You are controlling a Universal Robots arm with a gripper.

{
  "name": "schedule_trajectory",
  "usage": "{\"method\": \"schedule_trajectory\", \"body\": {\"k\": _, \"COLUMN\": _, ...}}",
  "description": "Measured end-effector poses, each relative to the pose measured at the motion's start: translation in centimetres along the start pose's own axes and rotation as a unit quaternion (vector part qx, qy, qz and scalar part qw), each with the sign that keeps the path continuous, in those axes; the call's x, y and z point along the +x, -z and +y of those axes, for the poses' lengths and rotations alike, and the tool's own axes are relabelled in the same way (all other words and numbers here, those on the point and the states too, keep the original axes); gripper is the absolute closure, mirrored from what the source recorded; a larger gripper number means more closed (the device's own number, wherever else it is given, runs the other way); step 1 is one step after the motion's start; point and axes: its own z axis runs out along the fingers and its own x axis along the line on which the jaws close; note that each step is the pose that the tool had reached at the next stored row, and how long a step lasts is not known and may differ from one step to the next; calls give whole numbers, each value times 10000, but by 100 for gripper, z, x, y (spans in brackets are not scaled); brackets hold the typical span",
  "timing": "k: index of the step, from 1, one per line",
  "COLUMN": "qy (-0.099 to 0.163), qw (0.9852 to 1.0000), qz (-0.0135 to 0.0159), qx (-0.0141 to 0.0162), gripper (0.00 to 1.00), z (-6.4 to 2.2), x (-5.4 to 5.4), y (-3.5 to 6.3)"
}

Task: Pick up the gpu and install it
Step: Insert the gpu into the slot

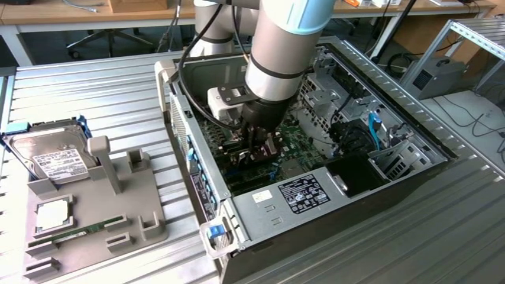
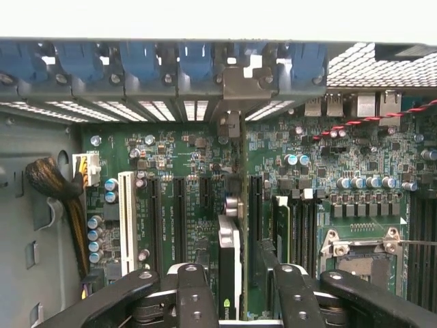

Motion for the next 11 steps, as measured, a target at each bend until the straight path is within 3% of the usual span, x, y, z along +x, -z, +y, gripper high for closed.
{"method": "schedule_trajectory", "body": {"k": 11, "qy": 0, "qw": 10000, "qz": 0, "qx": 0, "gripper": 60, "z": 1, "x": 0, "y": 0}}
